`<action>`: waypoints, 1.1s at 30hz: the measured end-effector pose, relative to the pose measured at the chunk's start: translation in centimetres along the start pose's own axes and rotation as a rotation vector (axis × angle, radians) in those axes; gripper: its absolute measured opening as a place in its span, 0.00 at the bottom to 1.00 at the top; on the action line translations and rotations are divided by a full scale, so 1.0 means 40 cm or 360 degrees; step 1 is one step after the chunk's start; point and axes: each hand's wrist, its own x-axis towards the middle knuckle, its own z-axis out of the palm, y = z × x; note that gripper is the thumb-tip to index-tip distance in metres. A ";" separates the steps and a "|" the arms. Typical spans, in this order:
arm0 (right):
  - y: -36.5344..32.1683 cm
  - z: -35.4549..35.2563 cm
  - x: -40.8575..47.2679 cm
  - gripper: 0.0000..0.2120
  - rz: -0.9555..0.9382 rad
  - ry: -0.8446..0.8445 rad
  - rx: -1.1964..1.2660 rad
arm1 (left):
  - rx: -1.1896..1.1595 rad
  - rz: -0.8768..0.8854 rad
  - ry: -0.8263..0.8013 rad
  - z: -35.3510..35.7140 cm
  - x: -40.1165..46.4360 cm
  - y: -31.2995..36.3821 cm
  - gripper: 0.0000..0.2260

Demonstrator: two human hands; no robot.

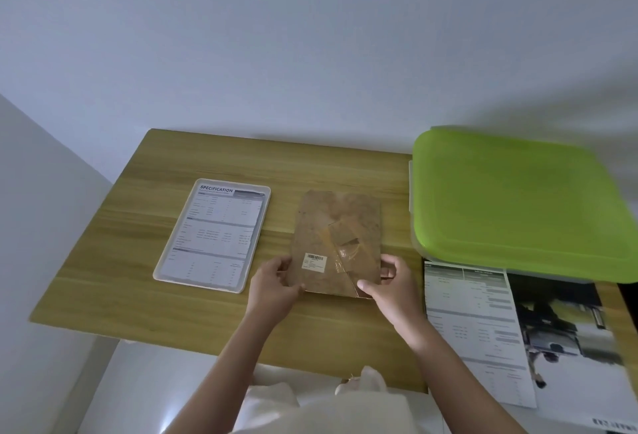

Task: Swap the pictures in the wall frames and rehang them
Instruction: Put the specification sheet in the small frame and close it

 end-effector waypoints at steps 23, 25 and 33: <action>-0.204 0.461 -0.137 0.26 -0.0209 -0.0053 0.0145 | -0.0219 0.0033 0.0002 -0.479 0.097 -0.260 0.24; -0.212 0.486 -0.147 0.25 -0.0203 -0.0036 0.0127 | -0.0200 0.0050 -0.0038 -0.503 0.116 -0.275 0.23; -0.233 0.533 -0.155 0.24 -0.0178 0.0063 0.0067 | -0.0083 0.0163 -0.0157 -0.547 0.173 -0.297 0.19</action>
